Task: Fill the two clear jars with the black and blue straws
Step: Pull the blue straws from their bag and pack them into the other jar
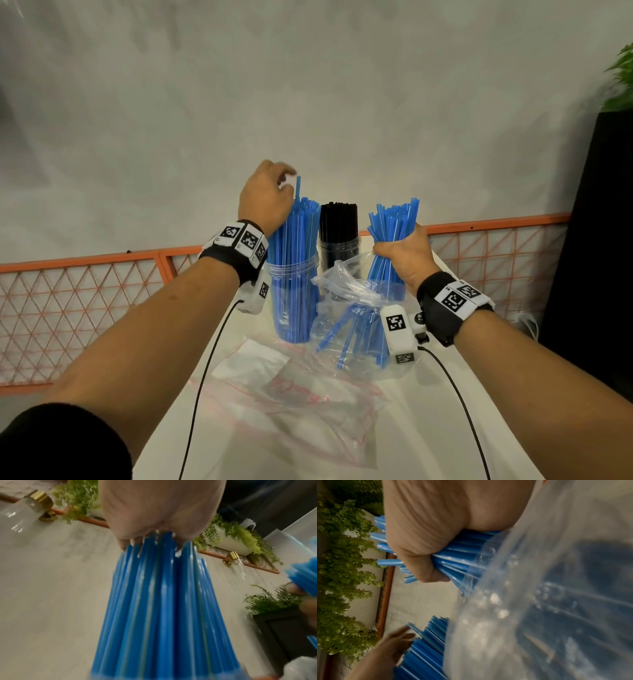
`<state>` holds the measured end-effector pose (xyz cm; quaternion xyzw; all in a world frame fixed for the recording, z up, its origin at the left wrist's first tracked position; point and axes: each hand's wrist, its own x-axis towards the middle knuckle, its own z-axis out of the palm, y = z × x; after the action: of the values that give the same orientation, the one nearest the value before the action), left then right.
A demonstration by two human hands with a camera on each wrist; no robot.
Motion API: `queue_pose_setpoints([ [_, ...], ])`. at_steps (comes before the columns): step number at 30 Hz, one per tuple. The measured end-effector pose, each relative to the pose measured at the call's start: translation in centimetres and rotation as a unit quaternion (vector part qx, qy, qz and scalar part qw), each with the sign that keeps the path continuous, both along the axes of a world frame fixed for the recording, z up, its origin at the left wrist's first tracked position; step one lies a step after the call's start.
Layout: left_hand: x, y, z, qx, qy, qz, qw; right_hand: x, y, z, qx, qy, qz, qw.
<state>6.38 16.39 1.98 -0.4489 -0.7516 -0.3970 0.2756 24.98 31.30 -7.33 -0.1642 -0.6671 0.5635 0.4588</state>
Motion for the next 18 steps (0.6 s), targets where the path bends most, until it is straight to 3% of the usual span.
queue_pose_setpoints([
  [3,0.1,0.1,1.7,-0.014,0.068,-0.049,0.996,0.0,0.0,0.0,-0.001,0.001,-0.003,1.0],
  [5,0.2,0.2,1.9,-0.133,0.061,-0.066,0.987,0.0,0.0,0.1,0.0,0.0,-0.003,1.0],
  [8,0.7,0.2,0.5,-0.334,0.032,-0.029,0.942,0.1,-0.1,0.1,-0.003,-0.005,-0.004,1.0],
  [10,1.4,-0.3,0.2,-0.306,0.103,-0.007,0.946,0.2,-0.2,0.1,-0.004,-0.005,-0.007,1.0],
  [12,2.9,-0.8,0.1,-0.162,0.161,-0.046,0.972,0.3,-0.3,0.2,0.0,-0.003,-0.006,1.0],
  [14,4.9,-1.0,-0.6,-0.066,0.074,-0.13,0.986,0.3,-0.6,0.3,0.004,0.002,-0.005,1.0],
  [15,6.0,-0.9,-1.2,-0.072,-0.005,-0.168,0.983,0.3,-0.7,0.3,0.008,0.004,-0.002,1.0],
  [18,8.5,0.0,-3.5,-0.198,-0.17,-0.194,0.946,0.1,-1.2,0.4,0.017,-0.003,0.008,1.0],
])
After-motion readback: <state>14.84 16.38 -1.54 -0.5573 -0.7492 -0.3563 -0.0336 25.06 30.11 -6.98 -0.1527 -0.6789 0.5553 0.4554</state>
